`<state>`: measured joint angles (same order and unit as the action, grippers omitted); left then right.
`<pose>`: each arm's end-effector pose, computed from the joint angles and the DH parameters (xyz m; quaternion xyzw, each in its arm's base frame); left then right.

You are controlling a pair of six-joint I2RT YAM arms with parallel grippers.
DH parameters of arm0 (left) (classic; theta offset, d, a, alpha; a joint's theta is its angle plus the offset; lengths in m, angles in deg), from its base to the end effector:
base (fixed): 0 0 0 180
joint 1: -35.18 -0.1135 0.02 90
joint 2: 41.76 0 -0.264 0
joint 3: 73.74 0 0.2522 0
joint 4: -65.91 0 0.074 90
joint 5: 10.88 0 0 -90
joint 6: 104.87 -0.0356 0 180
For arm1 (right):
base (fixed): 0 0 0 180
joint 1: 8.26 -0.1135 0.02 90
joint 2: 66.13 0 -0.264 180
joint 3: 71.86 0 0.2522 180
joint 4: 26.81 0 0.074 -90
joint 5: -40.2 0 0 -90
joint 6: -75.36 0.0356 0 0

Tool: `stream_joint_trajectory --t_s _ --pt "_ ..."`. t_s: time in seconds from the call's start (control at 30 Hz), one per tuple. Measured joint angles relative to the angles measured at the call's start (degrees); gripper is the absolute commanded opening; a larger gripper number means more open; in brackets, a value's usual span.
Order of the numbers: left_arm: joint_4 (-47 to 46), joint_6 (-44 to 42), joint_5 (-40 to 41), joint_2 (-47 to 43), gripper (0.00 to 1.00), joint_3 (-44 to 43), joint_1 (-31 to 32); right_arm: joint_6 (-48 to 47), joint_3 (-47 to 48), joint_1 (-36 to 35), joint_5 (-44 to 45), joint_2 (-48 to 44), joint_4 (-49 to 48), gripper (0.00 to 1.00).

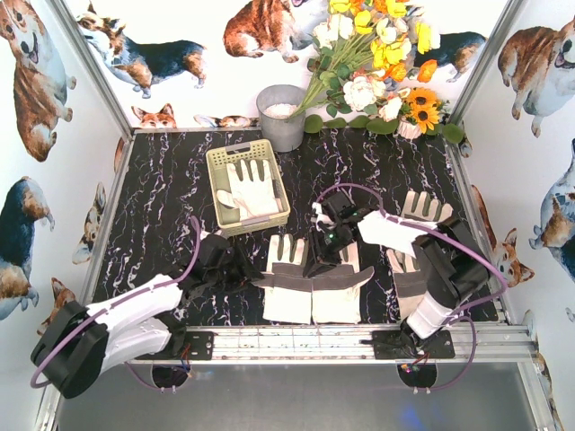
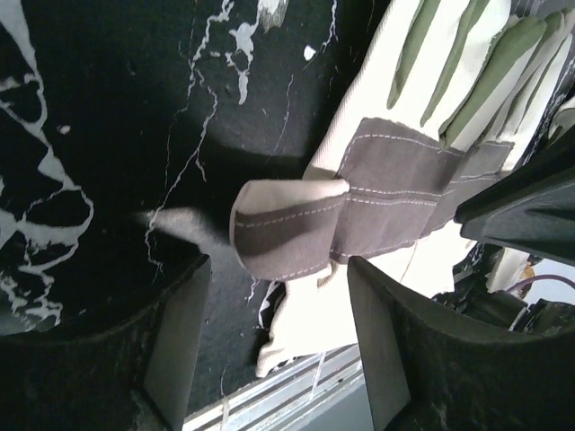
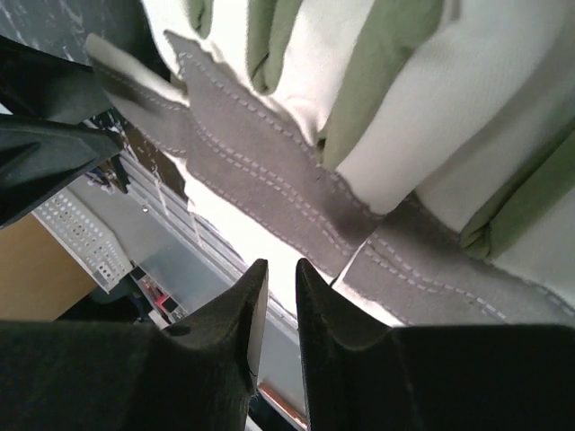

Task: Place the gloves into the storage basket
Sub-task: Pick up the glove at the corner of the board, then turn over the glove in the glove.

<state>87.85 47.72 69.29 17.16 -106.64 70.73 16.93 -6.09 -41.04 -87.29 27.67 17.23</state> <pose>0.1457 -0.1116 0.1480 -0.1875 0.9114 -0.3224 0.1737 0.2334 0.1761 0.1611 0.0600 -0.9348 -0.3473 0.0441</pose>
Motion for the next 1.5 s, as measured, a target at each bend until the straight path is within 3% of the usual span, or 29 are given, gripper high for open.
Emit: stream_joint_trajectory --t_s 0.13,0.3,0.47,0.53,0.67,0.83,0.97,1.03,1.1,1.33,1.5 --pt "-4.79 0.39 -1.11 3.96 0.51 0.31 -0.81 -0.44 0.81 0.0 1.25 2.58 -0.57 0.22" --pt "-9.46 -0.31 -2.43 7.93 0.36 0.09 -1.46 -1.6 1.79 0.0 3.08 5.07 -1.95 0.22" --pt "-8.39 -2.84 -2.38 9.79 0.07 -1.03 -1.57 -1.7 3.26 0.02 2.97 8.48 -3.8 0.22" --pt "-6.01 -4.15 -1.92 9.6 0.0 -2.05 -1.55 -1.62 3.74 0.02 2.51 9.49 -4.35 0.22" --pt "-1.18 -6.08 -0.42 6.8 0.0 -4.57 -1.57 -1.62 4.79 0.0 2.27 9.81 -4.96 0.25" --pt "1.53 -6.27 0.04 0.94 0.0 -6.6 -1.55 -2.32 6.1 0.0 4.28 7.85 -4.11 0.4" --pt "3.45 -6.03 0.09 -1.01 0.0 -9.05 -1.55 -3.34 7.13 -0.02 7.45 0.31 -1.68 0.6" --pt "4.11 -5.68 0.09 -1.11 0.0 -10.36 -1.49 -3.48 7.3 -0.07 9.29 -5.03 -1.33 0.78" --pt "4.55 -5.07 0.28 -0.98 0.0 -11.87 -1.09 -3.63 7.26 -0.44 11.43 -10.56 -1.03 0.85" --pt "2.97 -0.83 2.93 1.9 0.0 -17.53 1.81 -5.38 5.01 -4.46 19.08 -27.06 0.57 0.85" --pt "1.38 2.12 5.95 6.51 0.0 -21.57 6.1 -5.55 3.13 -6.88 25.18 -29.07 5.16 0.8"
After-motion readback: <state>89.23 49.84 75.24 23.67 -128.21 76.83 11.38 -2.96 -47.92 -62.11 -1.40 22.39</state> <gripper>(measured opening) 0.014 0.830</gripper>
